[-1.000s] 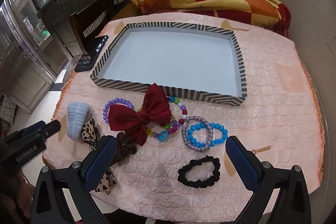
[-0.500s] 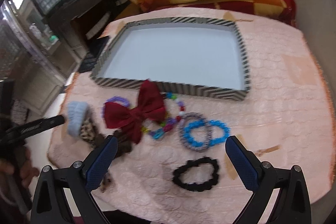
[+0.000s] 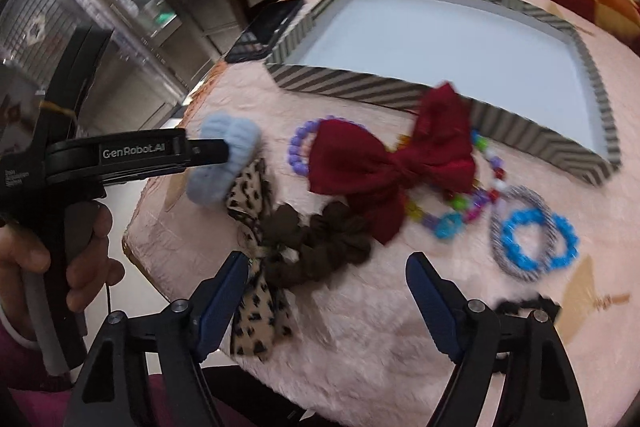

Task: Organize jewelry
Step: 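Grasp the light blue fuzzy scrunchie with left while right grasps the brown scrunchie with leopard bow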

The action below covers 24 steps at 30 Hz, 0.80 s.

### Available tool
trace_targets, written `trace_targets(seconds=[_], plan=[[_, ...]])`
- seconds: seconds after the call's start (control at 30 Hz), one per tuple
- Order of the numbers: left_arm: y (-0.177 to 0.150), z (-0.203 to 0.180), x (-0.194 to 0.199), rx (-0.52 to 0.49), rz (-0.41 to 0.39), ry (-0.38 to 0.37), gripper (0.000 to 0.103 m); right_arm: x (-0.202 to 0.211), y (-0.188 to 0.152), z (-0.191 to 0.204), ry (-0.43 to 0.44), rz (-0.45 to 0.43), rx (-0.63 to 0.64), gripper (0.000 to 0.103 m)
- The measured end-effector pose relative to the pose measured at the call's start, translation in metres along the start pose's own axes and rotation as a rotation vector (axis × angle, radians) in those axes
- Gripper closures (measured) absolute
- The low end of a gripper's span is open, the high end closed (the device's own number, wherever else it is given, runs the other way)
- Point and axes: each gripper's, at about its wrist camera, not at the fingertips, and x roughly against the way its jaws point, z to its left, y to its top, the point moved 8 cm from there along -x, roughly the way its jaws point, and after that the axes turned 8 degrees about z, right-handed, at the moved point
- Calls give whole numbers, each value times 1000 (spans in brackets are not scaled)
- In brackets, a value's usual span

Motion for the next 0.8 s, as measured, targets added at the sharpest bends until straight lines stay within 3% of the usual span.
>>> trace_targets(seconds=[0.3, 0.33, 0.37, 0.4, 0.5, 0.6, 0.8], plan=[[4, -9, -15, -40, 33, -14, 39, -34, 7, 5, -26, 42, 25, 24], [5, -9, -17, -41, 40, -20, 39, -33, 7, 5, -22, 29, 26, 28], [5, -10, -20, -43, 45, -26, 41, -31, 7, 5, -8, 19, 27, 42], [5, -11, -21, -48, 47, -34, 50, -31, 8, 4, -8, 16, 24, 55], [3, -17, -22, -85, 47, -56, 68, -27, 6, -6, -1, 19, 15, 71], [3, -22, -17, -111, 35, -56, 79, -19, 4, -8, 54, 19, -6, 79], [6, -17, 6, -113, -13, -56, 82, 2, 1, 8, 130, -24, -4, 80]])
